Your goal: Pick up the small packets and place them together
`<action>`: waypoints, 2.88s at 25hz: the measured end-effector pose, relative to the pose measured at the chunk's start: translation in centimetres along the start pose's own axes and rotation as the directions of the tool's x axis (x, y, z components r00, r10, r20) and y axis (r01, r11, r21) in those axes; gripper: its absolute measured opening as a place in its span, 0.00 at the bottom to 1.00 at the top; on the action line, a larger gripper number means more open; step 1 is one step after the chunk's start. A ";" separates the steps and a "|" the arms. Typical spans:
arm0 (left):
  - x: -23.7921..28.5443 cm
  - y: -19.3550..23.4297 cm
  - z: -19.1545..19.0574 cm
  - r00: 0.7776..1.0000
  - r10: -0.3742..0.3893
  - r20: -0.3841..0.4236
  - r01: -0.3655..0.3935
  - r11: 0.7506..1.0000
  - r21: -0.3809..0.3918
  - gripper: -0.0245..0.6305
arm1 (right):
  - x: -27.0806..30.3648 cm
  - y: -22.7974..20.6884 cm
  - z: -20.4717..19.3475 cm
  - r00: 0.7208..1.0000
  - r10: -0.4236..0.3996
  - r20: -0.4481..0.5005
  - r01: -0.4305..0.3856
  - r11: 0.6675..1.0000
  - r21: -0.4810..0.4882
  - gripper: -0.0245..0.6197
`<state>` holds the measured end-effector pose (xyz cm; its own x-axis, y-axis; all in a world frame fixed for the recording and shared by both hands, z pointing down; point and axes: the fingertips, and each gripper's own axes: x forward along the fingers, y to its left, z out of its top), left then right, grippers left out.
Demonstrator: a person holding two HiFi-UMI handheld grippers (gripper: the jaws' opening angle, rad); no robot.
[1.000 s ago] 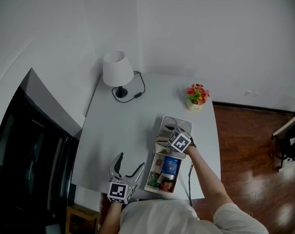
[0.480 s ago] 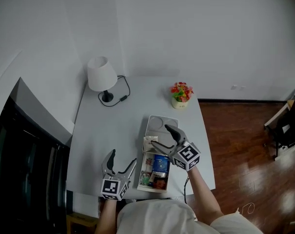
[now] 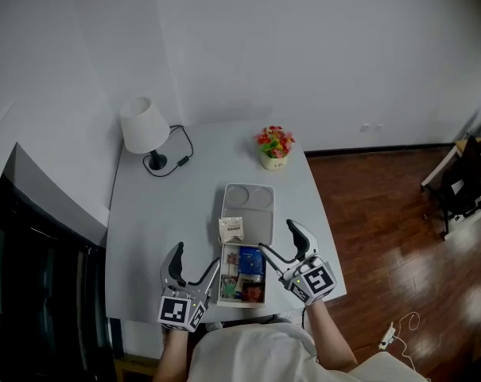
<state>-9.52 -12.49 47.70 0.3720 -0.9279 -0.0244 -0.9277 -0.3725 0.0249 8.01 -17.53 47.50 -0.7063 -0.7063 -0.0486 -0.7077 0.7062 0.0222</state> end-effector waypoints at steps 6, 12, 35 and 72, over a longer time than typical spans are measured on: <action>-0.3 -0.7 0.7 1.000 -0.001 0.029 0.002 1.000 -0.029 0.60 | -3.5 2.1 -1.4 1.000 0.010 -0.012 -0.009 0.997 0.074 0.62; -1.0 -0.8 0.9 0.999 0.010 0.040 -0.010 1.000 -0.014 0.58 | -4.7 3.2 -2.6 0.994 0.093 -0.066 -0.087 0.993 0.077 0.62; -4.0 0.9 -2.7 0.996 0.070 -0.059 -0.074 0.996 -0.057 0.58 | -5.3 10.3 -25.0 0.157 0.484 -0.861 -0.717 0.655 0.238 0.51; -3.5 3.3 -2.2 0.990 0.137 -0.029 -0.139 0.986 -0.090 0.57 | -1.1 3.3 -17.0 0.143 0.303 -0.942 -0.762 0.641 0.090 0.04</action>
<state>-13.78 -10.53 50.01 0.2423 -0.9702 0.0081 -0.9636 -0.2397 0.1182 6.11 -15.24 64.64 -0.3325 0.0657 0.9408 0.0865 0.9955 -0.0390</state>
